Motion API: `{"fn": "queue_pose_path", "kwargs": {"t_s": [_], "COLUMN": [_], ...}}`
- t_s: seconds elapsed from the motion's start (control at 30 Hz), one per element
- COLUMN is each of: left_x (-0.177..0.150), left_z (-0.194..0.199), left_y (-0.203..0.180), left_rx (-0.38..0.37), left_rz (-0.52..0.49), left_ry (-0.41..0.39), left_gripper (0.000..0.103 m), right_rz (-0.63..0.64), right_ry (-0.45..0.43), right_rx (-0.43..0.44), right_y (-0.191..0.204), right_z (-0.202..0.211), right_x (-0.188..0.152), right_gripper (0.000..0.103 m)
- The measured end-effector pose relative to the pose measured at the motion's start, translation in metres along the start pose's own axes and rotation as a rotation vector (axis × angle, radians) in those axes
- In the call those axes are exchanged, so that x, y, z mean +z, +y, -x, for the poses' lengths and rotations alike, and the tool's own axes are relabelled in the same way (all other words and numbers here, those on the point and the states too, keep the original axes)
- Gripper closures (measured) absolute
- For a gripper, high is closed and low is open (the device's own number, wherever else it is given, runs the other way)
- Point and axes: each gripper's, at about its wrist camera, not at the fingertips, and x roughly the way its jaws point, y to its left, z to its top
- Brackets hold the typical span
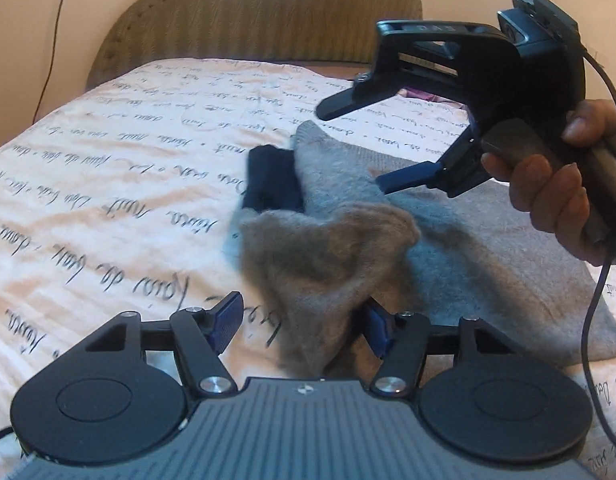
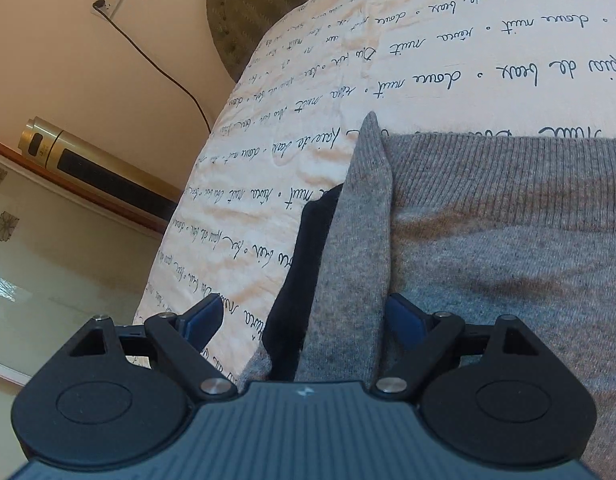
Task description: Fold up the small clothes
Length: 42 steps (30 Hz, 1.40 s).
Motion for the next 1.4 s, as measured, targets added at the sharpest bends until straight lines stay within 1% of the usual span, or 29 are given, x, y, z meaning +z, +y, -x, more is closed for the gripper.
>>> {"fn": "queue_pose_path", "kwargs": {"t_s": [0.07,0.13,0.17,0.2,0.23,0.27,0.3,0.37,0.43,0.47,0.5,0.53,0.57,0.63,0.67,0.8,0.87,0.9,0.93,0.97,1.0,1.07,1.1,1.13,1.17,1.2,1.27,1.33,1.4], "left_x": [0.003,0.003,0.003,0.004,0.004,0.005,0.007,0.005,-0.004,-0.007,-0.011,-0.016,-0.020,-0.019,-0.018,-0.014,-0.013,-0.014,-0.015,-0.015,-0.015,-0.014,-0.014,-0.013,-0.011,-0.010,-0.006,-0.001,0.007], "left_z": [-0.003,-0.006,-0.009,-0.011,-0.012,-0.012,-0.011,-0.006,-0.001,-0.003,-0.006,-0.008,-0.009,-0.010,-0.010,-0.011,-0.011,-0.009,-0.009,-0.008,-0.009,-0.007,-0.007,-0.007,-0.008,-0.008,-0.003,0.007,0.021], "left_y": [-0.005,-0.006,-0.005,-0.001,0.006,0.016,0.026,0.046,0.069,0.077,0.084,0.091,0.096,0.098,0.099,0.096,0.095,0.094,0.095,0.096,0.097,0.096,0.096,0.095,0.094,0.092,0.084,0.073,0.058], "left_rx": [-0.025,-0.015,0.002,0.015,0.016,0.015,0.012,0.003,-0.043,-0.053,-0.058,-0.061,-0.073,-0.088,-0.093,-0.097,-0.095,-0.096,-0.096,-0.095,-0.093,-0.089,-0.091,-0.092,-0.100,-0.092,-0.082,-0.080,-0.109], "left_rz": [-0.032,-0.053,-0.054,-0.033,0.032,0.102,0.181,0.346,0.574,0.647,0.706,0.763,0.793,0.788,0.787,0.770,0.758,0.759,0.762,0.762,0.758,0.743,0.740,0.734,0.723,0.710,0.674,0.611,0.519], "left_ry": [0.000,-0.016,-0.018,-0.014,-0.013,-0.011,-0.013,-0.030,-0.052,-0.024,0.005,0.014,0.023,0.027,0.025,0.022,0.022,0.022,0.022,0.020,0.018,0.021,0.020,0.018,0.022,0.027,0.008,-0.040,-0.106], "left_gripper": [0.032,0.034,0.040,0.055,0.063,0.079,0.088,0.088,0.084,0.080,0.080,0.079,0.077,0.076,0.072,0.063,0.063,0.063,0.063,0.063,0.065,0.068,0.072,0.080,0.094,0.095,0.097,0.098,0.098], "right_rz": [0.001,0.009,0.015,0.021,0.023,0.021,0.017,0.005,0.000,0.006,0.014,0.020,0.025,0.029,0.023,-0.086,-0.161,-0.205,-0.240,-0.250,-0.234,-0.145,-0.101,-0.060,-0.026,0.001,0.022,0.035,0.066], "right_ry": [-0.005,-0.007,-0.007,-0.008,-0.008,-0.006,-0.006,-0.007,-0.002,0.001,0.005,0.011,0.017,0.029,0.040,0.094,0.113,0.120,0.119,0.108,0.094,0.083,0.086,0.091,0.093,0.097,0.119,0.143,0.177], "right_rx": [-0.001,-0.008,-0.015,-0.023,-0.032,-0.041,-0.050,-0.062,-0.059,-0.058,-0.055,-0.051,-0.045,-0.037,-0.032,0.007,0.057,0.102,0.170,0.218,0.227,0.137,0.074,0.007,-0.047,-0.079,-0.106,-0.128,-0.150], "right_y": [0.002,0.004,0.005,0.005,0.005,0.004,0.002,-0.001,-0.001,0.001,0.003,0.006,0.008,0.011,0.012,0.004,0.003,0.004,0.006,0.009,0.014,0.026,0.029,0.031,0.032,0.031,0.029,0.027,0.032], "right_z": [0.001,0.002,0.003,0.004,0.005,0.004,0.004,0.002,-0.002,-0.004,-0.006,-0.008,-0.011,-0.017,-0.021,-0.049,-0.065,-0.071,-0.075,-0.076,-0.075,-0.071,-0.070,-0.069,-0.068,-0.068,-0.070,-0.072,-0.080], "right_x": [0.001,0.002,0.002,0.003,0.004,0.005,0.007,0.011,0.015,0.016,0.017,0.018,0.019,0.021,0.022,0.034,0.043,0.047,0.050,0.051,0.053,0.055,0.055,0.054,0.053,0.052,0.050,0.051,0.055], "right_gripper": [0.014,0.014,0.014,0.014,0.014,0.014,0.014,0.014,0.014,0.014,0.014,0.014,0.014,0.014,0.014,0.014,0.014,0.014,0.014,0.014,0.014,0.014,0.014,0.014,0.014,0.014,0.014,0.014,0.014]}}
